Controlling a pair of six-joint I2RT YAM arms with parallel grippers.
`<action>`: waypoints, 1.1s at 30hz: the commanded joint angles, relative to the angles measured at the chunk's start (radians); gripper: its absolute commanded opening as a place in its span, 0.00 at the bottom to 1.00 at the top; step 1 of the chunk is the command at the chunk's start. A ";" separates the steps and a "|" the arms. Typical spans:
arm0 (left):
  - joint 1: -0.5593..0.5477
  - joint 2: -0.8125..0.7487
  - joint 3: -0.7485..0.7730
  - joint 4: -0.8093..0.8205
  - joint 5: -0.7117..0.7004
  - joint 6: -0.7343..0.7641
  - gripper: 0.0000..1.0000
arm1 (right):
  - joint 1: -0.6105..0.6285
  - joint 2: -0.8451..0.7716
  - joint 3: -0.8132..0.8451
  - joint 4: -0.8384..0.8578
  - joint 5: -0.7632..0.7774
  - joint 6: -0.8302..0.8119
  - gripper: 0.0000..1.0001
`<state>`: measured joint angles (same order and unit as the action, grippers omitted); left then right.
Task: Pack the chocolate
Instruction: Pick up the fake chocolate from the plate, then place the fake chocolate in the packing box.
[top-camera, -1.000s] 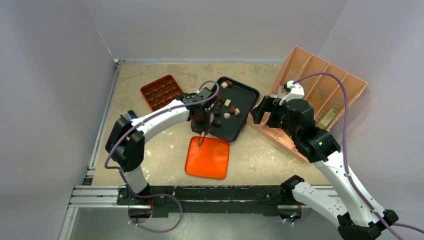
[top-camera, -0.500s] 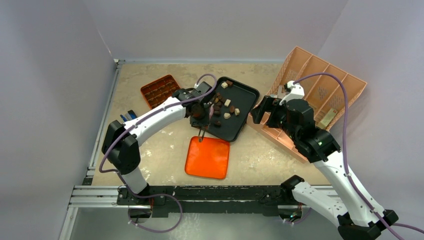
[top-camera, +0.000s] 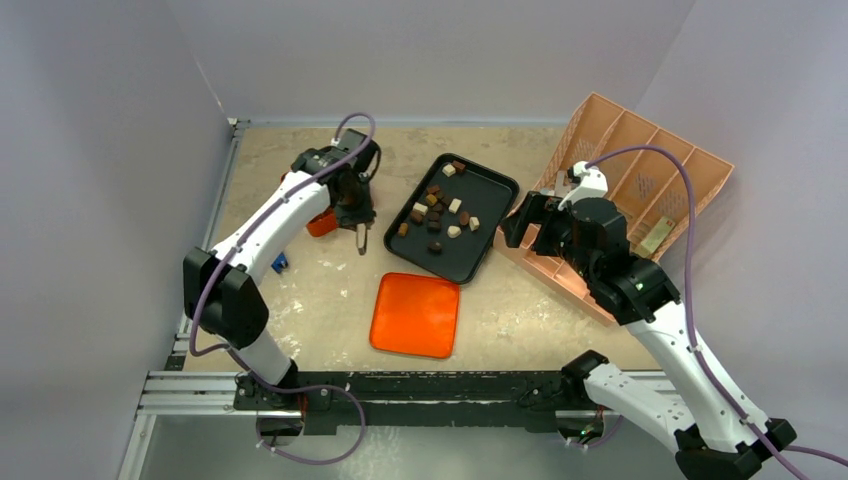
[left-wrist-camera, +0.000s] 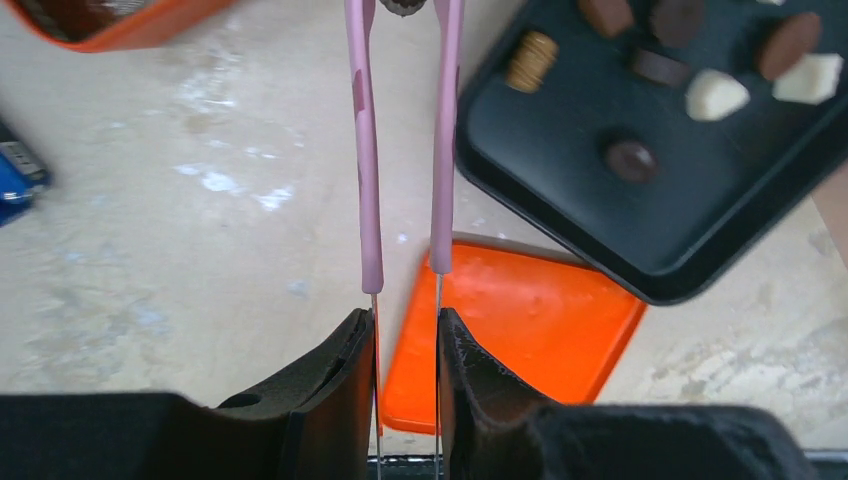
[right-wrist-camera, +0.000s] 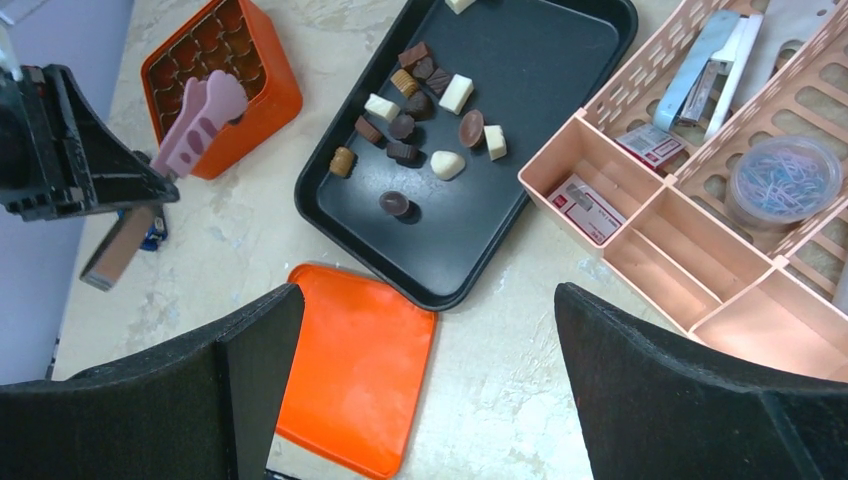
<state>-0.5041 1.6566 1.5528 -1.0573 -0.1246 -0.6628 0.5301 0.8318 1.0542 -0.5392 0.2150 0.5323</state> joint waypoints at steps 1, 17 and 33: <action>0.082 -0.053 0.057 -0.046 -0.049 0.070 0.15 | 0.005 0.007 -0.008 0.039 -0.028 0.008 0.97; 0.262 0.270 0.458 -0.076 -0.092 0.180 0.15 | 0.005 0.053 0.049 0.052 -0.069 -0.026 0.97; 0.281 0.434 0.501 0.026 -0.079 0.203 0.15 | 0.006 0.061 0.070 0.051 -0.063 -0.044 0.98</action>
<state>-0.2333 2.0811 1.9995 -1.0866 -0.2085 -0.4854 0.5301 0.8967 1.0847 -0.5194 0.1612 0.5034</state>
